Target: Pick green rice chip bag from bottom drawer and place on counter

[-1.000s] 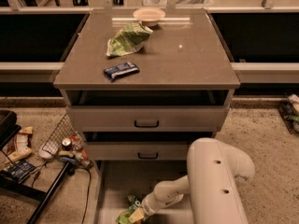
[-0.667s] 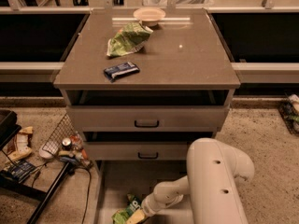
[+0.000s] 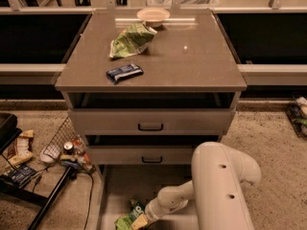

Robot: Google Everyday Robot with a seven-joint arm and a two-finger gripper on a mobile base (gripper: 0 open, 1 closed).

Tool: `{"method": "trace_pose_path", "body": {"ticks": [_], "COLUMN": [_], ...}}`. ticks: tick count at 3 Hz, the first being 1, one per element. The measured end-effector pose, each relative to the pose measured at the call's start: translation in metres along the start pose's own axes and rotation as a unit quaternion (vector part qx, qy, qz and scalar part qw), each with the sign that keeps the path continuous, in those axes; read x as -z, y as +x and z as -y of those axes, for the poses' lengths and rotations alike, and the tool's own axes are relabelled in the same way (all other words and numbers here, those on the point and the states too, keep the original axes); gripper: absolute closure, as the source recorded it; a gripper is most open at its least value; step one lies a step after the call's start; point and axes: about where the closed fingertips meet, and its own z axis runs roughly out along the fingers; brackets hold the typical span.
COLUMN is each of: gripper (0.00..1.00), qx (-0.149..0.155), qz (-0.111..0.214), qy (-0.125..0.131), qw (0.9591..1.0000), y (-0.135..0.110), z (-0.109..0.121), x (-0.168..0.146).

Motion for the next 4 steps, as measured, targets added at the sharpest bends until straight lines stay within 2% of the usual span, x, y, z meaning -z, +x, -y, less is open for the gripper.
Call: {"method": "trace_pose_path", "body": {"ticks": [1, 2, 3, 4], "gripper": [0.49, 0.80, 1.00, 1.00], "qx": [0.000, -0.003, -0.003, -0.005], "qz": [-0.001, 0.004, 0.020, 0.030], "qy": [-0.001, -0.003, -0.021, -0.007], "qw": [1.0000, 1.0000, 0.9996, 0.9995], "y": [0.001, 0.000, -0.003, -0.014], "z": [-0.001, -0.004, -0.008, -0.012], "x": [-0.001, 0.001, 0.008, 0.039]}}
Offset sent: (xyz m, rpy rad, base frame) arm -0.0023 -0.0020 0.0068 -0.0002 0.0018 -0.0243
